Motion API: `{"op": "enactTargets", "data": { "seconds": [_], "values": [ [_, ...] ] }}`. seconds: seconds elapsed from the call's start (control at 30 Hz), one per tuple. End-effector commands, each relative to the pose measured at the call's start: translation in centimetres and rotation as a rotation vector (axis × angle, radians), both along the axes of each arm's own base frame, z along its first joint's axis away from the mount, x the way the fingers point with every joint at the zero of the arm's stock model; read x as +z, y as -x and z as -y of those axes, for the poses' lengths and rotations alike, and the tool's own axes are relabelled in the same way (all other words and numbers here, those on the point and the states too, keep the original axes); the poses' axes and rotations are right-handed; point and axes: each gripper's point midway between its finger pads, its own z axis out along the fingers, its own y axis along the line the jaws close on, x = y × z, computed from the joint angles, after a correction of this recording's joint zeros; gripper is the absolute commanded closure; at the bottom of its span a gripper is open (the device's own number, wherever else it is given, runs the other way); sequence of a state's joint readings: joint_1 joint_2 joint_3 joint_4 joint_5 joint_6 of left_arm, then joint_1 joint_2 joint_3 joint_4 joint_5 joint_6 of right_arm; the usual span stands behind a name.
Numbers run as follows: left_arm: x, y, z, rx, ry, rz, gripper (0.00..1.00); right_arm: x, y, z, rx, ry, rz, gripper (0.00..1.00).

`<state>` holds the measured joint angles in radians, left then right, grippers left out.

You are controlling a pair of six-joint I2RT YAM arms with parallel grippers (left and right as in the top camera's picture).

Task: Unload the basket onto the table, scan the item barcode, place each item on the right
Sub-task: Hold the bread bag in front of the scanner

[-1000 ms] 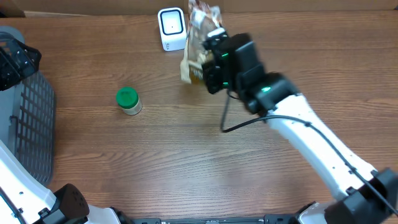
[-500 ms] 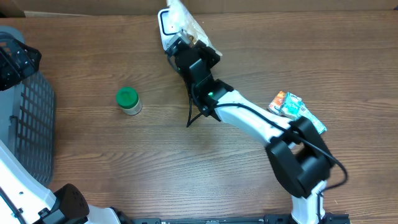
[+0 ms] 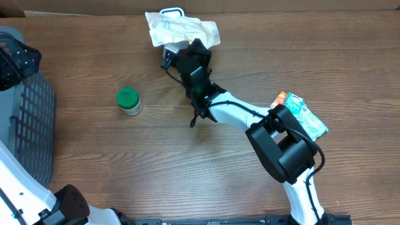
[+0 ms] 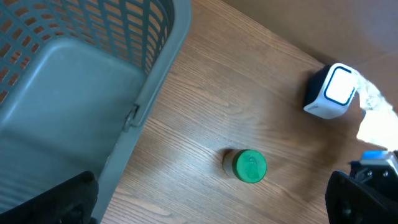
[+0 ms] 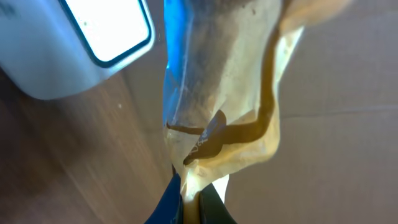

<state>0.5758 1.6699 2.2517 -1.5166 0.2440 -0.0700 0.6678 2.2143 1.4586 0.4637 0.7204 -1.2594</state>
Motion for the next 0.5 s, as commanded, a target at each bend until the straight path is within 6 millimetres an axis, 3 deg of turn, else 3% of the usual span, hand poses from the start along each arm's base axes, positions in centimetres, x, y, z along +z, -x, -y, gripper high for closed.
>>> {"op": "enactTargets", "data": {
  "seconds": [0.0,0.13,0.47],
  "values": [
    [0.8,0.1,0.2,-0.022,-0.022,0.022,0.0,-0.1,-2.4,1.7,0.013,0.051,0.013,0.96],
    [0.8,0.1,0.2,-0.022,-0.022,0.022,0.0,-0.4,-4.1,3.2,-0.016,0.046,0.018,0.96],
    [0.8,0.1,0.2,-0.022,-0.022,0.021,0.0,-0.2,-4.3,1.6,0.04,0.034,0.024,0.96]
  ]
}}
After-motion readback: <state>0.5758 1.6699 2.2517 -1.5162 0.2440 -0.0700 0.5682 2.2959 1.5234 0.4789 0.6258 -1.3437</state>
